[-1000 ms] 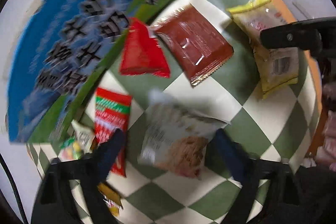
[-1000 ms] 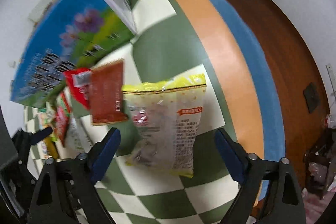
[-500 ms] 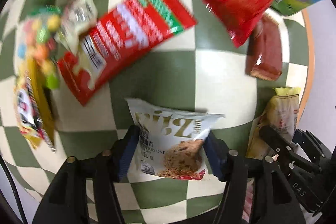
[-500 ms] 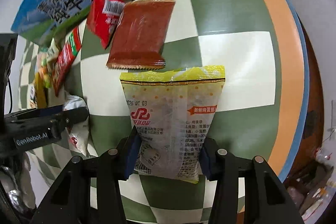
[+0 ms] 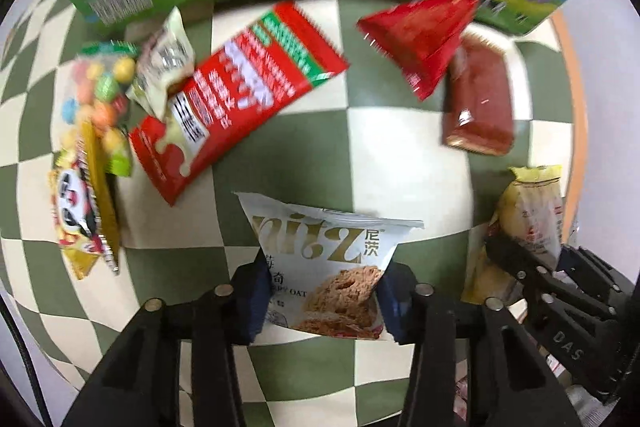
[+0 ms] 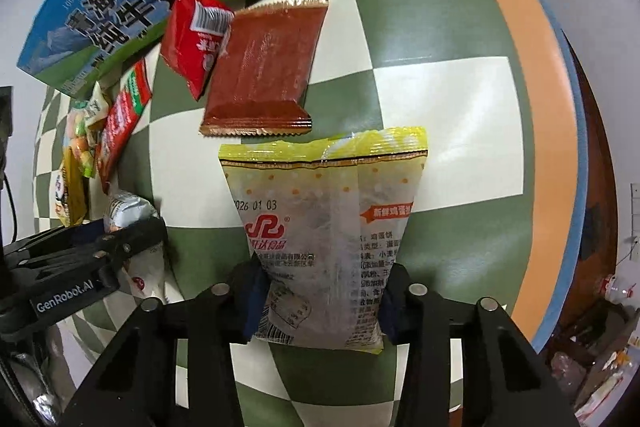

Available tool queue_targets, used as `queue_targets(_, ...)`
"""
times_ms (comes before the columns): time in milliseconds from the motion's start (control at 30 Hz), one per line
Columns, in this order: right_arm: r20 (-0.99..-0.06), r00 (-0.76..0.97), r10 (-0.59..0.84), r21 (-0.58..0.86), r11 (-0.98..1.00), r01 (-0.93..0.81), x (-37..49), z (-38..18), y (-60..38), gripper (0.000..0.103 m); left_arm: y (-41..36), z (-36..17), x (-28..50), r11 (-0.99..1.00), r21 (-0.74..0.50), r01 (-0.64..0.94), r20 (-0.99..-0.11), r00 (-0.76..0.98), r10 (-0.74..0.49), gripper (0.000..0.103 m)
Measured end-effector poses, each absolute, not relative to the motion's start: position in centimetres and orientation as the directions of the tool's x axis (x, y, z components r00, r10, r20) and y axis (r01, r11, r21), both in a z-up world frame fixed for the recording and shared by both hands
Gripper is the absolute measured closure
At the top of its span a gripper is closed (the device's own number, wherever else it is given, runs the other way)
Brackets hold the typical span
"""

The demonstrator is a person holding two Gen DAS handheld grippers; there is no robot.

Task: Organize snacks
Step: 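Grasp the oat cookie pack with the left tool while the right tool grasps the yellow-rimmed clear pack, then carry both packs into the box and open both tools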

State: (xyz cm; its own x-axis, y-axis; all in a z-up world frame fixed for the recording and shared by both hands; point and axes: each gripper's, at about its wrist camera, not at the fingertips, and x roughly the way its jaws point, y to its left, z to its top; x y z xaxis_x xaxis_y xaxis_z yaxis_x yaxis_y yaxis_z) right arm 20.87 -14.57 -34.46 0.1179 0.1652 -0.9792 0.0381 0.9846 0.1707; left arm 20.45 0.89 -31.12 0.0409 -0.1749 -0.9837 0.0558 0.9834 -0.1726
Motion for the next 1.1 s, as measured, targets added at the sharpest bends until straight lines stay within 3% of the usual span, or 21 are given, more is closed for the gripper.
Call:
queue_targets(333, -0.928, 0.241, 0.284, 0.290, 0.957, -0.012, 22.3, -26.1, -14.7, 0.058, 2.4, -20.7, 21.8, 0.956, -0.290, 0.045, -0.940, 0.176, -0.293, 0.061)
queue_targets(633, -0.846, 0.391, 0.362, 0.333, 0.932, -0.140, 29.8, -15.3, -11.2, 0.058, 7.6, -13.2, 31.8, 0.957, -0.286, 0.036, -0.914, 0.289, -0.284, 0.061)
queue_targets(833, -0.850, 0.397, 0.347, 0.302, 0.938, -0.173, 37.1, -14.0, -7.7, 0.058, 9.8, -13.5, 39.3, 0.981, -0.195, -0.004, -0.939, 0.288, -0.185, 0.061)
queue_targets(1100, -0.909, 0.262, 0.325, 0.286, 0.942, -0.176, 45.5, -19.0, -3.5, 0.058, 12.2, -21.0, 46.7, 0.989, -0.119, -0.083, -0.989, 0.100, -0.110, 0.061)
